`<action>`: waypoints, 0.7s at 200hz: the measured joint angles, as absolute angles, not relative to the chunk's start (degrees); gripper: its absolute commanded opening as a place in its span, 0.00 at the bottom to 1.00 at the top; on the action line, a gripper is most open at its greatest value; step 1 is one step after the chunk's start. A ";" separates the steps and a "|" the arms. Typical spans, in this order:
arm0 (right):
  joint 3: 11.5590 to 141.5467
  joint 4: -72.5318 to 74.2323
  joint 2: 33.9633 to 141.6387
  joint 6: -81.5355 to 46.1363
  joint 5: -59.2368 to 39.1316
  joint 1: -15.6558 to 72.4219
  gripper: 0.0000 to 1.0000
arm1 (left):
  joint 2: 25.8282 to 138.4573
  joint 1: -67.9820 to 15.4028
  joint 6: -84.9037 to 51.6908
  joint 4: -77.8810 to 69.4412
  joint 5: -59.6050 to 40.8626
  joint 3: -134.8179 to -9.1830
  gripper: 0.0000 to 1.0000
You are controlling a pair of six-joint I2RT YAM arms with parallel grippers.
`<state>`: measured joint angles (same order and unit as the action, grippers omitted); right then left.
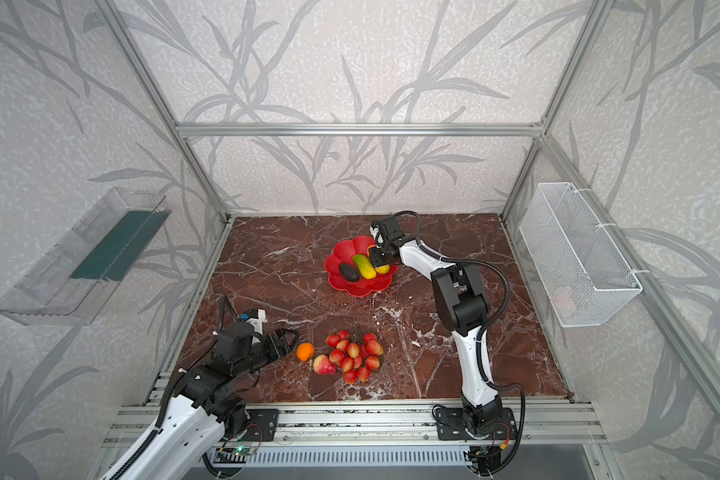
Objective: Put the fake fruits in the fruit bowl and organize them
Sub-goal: 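Lower the yellow squash beside the cucumber in the bowl and open the right gripper, then grasp the orange with the left gripper while the right arm draws back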
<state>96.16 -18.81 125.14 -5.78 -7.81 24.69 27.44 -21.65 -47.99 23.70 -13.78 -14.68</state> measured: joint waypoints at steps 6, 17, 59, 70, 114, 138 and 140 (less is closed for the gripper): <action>96.20 -18.76 125.14 -5.76 -7.84 24.69 0.68 | 27.46 -21.80 -48.18 23.51 -13.85 -14.41 0.80; 96.12 -18.72 124.79 -5.76 -7.84 24.69 0.71 | 27.53 -22.09 -48.40 23.24 -13.98 -14.09 0.80; 87.61 -15.94 113.69 -7.22 -8.10 24.69 0.86 | 30.94 -22.96 -48.66 20.78 -14.06 -13.98 0.80; 84.03 -14.26 108.12 -7.70 -7.92 24.77 0.90 | 32.67 -23.35 -48.69 19.77 -14.13 -13.96 0.80; 71.09 -8.10 87.70 -9.50 -7.31 25.30 0.95 | 39.51 -25.87 -48.69 15.38 -14.20 -13.76 0.80; 63.57 -7.53 81.43 -10.72 -6.87 25.52 0.95 | 43.94 -27.31 -48.69 13.69 -14.00 -13.76 0.79; 62.98 -7.62 81.08 -10.85 -6.87 25.52 0.95 | 44.23 -27.42 -48.69 13.61 -13.98 -13.76 0.79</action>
<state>62.98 -7.62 81.08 -10.85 -6.87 25.52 44.23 -27.42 -48.69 13.61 -13.98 -13.76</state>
